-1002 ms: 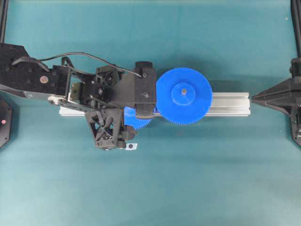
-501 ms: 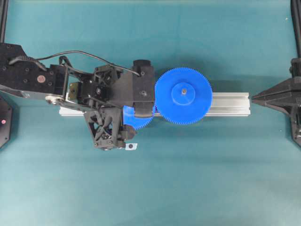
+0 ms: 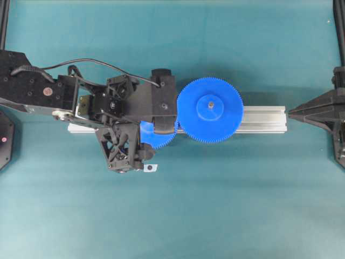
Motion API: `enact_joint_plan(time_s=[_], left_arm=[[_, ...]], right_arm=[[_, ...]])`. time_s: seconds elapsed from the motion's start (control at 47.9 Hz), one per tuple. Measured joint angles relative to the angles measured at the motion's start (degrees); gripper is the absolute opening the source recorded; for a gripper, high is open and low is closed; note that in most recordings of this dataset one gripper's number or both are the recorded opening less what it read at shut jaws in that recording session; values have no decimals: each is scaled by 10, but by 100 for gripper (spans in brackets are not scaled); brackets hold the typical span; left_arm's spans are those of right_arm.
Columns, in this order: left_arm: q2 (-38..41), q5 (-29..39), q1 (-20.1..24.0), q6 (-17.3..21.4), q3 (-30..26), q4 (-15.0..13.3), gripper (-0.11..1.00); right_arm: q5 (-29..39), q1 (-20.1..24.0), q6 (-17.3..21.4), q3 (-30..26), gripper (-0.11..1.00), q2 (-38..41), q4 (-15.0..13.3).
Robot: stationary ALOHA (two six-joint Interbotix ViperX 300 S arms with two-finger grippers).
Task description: Insert the small gear onto the shaft.
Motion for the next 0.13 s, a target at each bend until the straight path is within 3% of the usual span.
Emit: enact_joint_plan(time_s=[0.125], left_arm=[[0, 0, -1, 1, 0, 0, 86]], right_arm=[[-1, 0, 0, 0, 4, 0, 0]])
